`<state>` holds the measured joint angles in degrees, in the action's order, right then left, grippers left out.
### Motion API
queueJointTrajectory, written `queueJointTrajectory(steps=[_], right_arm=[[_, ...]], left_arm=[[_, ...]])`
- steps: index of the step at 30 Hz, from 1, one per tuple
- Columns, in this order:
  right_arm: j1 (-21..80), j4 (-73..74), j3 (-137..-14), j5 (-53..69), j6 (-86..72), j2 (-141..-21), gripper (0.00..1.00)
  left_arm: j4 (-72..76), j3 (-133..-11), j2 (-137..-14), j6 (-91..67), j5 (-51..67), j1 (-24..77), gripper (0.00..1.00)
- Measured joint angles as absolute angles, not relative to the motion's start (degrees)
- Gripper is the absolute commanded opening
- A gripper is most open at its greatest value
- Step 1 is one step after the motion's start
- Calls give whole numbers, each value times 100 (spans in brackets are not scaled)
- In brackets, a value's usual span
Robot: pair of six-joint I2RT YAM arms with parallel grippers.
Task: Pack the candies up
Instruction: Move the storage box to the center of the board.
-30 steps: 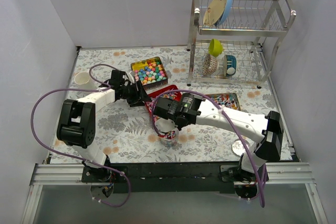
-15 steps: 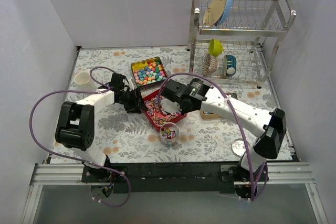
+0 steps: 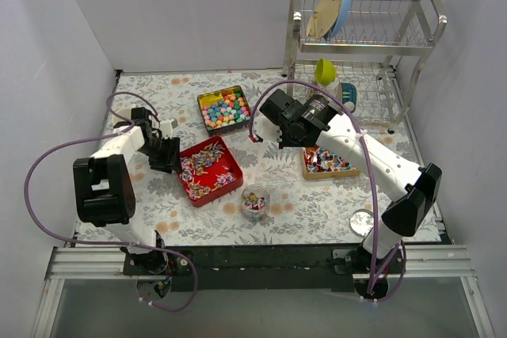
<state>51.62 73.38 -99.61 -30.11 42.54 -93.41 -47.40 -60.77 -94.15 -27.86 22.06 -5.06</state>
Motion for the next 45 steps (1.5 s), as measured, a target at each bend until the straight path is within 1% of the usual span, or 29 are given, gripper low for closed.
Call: queueJointTrajectory(steps=[5,10,12,15,17,20,23,26,28,32,37,39,45], right_arm=[[4978,7354,-10158,-2823,4174,-9480,1],[4797,7349,-10191,-2657,4117,-9603,1],[4713,7349,-10193,-2576,4080,-9636,1],[4587,7356,-10259,-2484,4060,-9688,1],[4486,7343,-10324,-2423,4060,-9708,1],[4296,7330,-10363,-2335,4051,-9708,1],[4038,7319,-10363,-2202,4042,-9708,1],[3710,7321,-10412,-2018,4038,-9714,1],[3459,7321,-10532,-1879,4025,-9745,1],[3039,7308,-10691,-1667,3994,-9789,1],[2694,7330,-10763,-1431,3948,-9830,1],[2606,7336,-10862,-1337,3935,-9904,1],[2512,7343,-11050,-1133,3924,-10165,1]], left_arm=[[-4910,-5675,-8991,-1706,1719,-1009,45],[-4943,-5756,-9015,-1048,1315,-1881,46],[-5124,-6132,-9179,-878,1369,-2158,48],[-5339,-6932,-9299,-823,1780,-2200,51],[-5426,-7653,-9312,-856,2224,-2040,53],[-5428,-8722,-9382,-952,2790,-1472,56],[-5146,-9196,-9478,-1046,3118,-637,56],[-4923,-9435,-9948,-1109,3271,187,58],[-4737,-9570,-10453,-1186,3312,567,58],[-4401,-9649,-11332,-1243,3251,902,58],[-4272,-9765,-11856,-1232,3138,1140,58],[-4189,-9856,-11974,-1236,3109,1240,56],[-4077,-9872,-12108,-1273,3068,1538,44]])
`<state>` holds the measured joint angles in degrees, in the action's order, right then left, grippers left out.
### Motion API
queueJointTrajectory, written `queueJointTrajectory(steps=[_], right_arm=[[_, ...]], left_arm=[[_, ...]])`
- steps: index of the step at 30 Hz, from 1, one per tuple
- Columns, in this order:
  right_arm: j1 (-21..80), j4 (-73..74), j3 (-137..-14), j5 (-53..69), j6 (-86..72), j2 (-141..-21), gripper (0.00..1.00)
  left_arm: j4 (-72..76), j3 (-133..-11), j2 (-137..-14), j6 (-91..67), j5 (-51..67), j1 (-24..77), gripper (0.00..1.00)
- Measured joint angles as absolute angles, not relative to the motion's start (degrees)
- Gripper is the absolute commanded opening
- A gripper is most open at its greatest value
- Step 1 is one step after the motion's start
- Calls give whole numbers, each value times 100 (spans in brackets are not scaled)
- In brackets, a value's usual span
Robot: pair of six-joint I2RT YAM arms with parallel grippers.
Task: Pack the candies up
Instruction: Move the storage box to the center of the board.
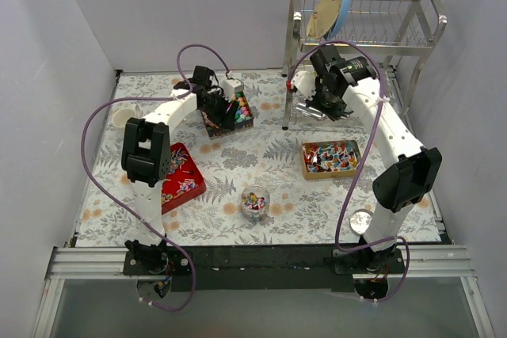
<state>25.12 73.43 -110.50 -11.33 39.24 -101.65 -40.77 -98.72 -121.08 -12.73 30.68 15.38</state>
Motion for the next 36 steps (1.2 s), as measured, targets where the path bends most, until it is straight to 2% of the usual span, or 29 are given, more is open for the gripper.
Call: queueJointTrajectory(steps=[3,11,15,24,26,27,28,29,33,36], right_arm=[[2512,7360,-11098,-1046,3924,-10243,1],[2515,7363,-11253,-897,3922,-10263,1],[2515,7365,-11273,-869,3922,-10263,1],[2517,7384,-11264,-690,4005,-10259,1],[2545,7391,-11238,-663,4051,-10256,1],[2563,7387,-11196,-650,4073,-10243,1],[2580,7393,-11146,-637,4091,-10221,1],[2615,7393,-11067,-620,4117,-10193,1],[2867,7378,-10689,-558,4311,-10020,1],[3103,7328,-10315,-513,4497,-9830,1]], left_arm=[[-4007,-9719,-12101,-1229,3063,1678,36],[-3763,-8527,-11780,-862,2818,1975,24],[-3651,-7896,-11212,-600,2644,2211,17],[-3542,-6541,-9754,-84,2694,3052,15],[-3505,-6261,-9483,-113,2742,3240,18],[-3465,-6139,-9380,-145,2770,3326,23],[-3450,-6047,-9308,-211,2788,3393,29],[-3422,-5979,-9258,-311,2790,3439,42],[-3271,-5957,-9067,-998,2609,3387,54],[-3118,-6073,-8685,-1640,2659,3105,58]])
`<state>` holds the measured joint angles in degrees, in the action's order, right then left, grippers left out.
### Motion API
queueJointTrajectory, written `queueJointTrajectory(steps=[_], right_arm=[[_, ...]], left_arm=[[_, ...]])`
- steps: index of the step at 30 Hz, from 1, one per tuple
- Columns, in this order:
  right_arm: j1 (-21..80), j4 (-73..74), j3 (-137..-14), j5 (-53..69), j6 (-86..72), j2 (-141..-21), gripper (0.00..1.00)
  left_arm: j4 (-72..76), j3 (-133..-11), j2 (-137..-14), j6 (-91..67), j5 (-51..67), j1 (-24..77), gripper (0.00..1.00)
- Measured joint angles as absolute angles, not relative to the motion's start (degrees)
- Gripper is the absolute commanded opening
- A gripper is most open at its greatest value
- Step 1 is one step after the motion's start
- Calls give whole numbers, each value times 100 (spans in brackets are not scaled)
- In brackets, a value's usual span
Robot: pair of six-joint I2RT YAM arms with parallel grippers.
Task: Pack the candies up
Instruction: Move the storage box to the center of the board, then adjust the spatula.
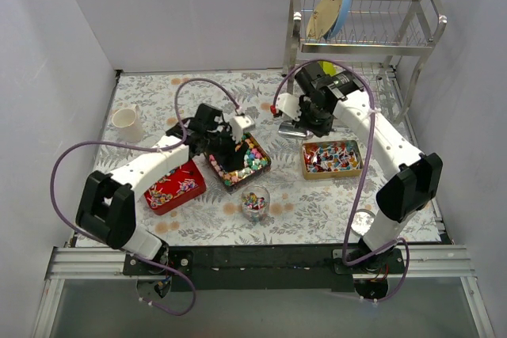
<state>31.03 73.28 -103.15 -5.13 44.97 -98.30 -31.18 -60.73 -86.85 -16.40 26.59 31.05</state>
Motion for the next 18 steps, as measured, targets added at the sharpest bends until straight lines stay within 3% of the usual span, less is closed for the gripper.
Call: queueJointTrajectory(steps=[8,15,18], right_arm=[[3782,6976,-10075,-438,4958,-9699,1],[4438,6855,-10490,-379,5129,-9703,1],[4613,6851,-10674,-360,5133,-9754,1]], left_arm=[[-2139,-6528,-8291,-4045,4515,1988,58],[-1194,-6123,-8488,-5763,5544,1870,57],[-893,-6121,-8630,-6200,5758,1868,50]])
